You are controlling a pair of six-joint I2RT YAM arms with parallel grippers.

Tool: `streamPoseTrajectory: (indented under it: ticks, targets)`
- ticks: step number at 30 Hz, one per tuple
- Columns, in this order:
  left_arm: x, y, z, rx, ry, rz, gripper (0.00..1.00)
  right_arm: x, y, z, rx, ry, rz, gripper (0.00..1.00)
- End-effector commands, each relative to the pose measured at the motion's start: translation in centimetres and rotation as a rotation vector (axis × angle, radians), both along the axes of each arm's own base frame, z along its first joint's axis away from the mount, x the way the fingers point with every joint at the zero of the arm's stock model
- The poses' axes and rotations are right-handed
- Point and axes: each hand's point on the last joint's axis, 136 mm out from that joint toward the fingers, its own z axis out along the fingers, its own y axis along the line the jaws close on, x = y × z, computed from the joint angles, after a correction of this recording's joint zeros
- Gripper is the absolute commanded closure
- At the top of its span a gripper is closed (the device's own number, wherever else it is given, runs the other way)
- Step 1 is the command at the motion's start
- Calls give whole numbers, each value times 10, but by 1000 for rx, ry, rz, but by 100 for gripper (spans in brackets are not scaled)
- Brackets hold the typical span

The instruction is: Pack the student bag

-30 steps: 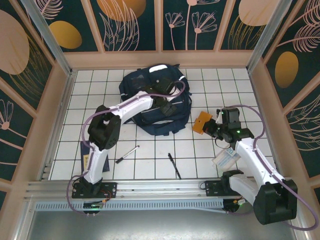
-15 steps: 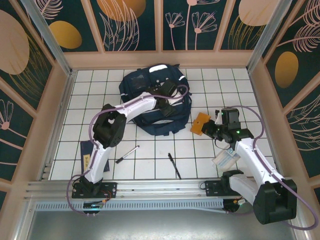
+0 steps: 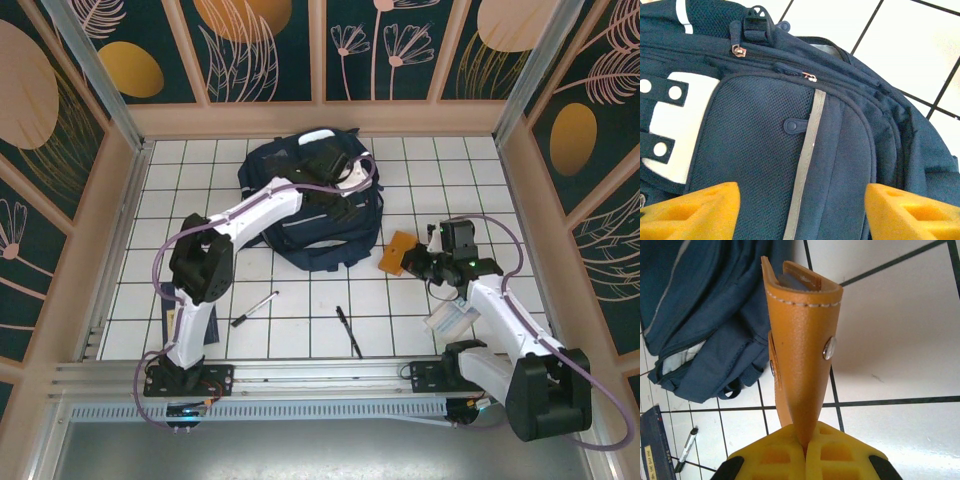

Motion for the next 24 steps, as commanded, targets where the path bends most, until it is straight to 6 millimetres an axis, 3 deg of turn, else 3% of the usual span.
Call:
streamPoseTrajectory:
  ticks: [1, 4, 7, 13, 15, 18, 21, 24]
  targets:
    - [-7, 14, -41, 116, 57, 10, 30, 1, -4, -3, -17, -21, 6, 100]
    - [-4, 43, -54, 210, 3, 91, 25, 0, -4, -3, -22, -29, 8, 100]
    - [-15, 69, -61, 261, 7, 127, 22, 0, -4, -2, -18, -33, 11, 100]
    - [-26, 113, -54, 253, 8, 211, 18, -1, -2, -5, -11, -18, 21, 100]
    - [-28, 119, -53, 244, 11, 196, 17, -2, -1, -7, -11, -12, 26, 100]
    - [-33, 121, -68, 297, 16, 122, 18, -1, 0, -6, -9, -14, 33, 100]
    - [-29, 104, -84, 278, 64, 62, 17, 0, 1, -7, -7, -13, 37, 100]
    - [-13, 94, -97, 299, 91, 88, 18, 1, 1, -7, -6, -12, 40, 100]
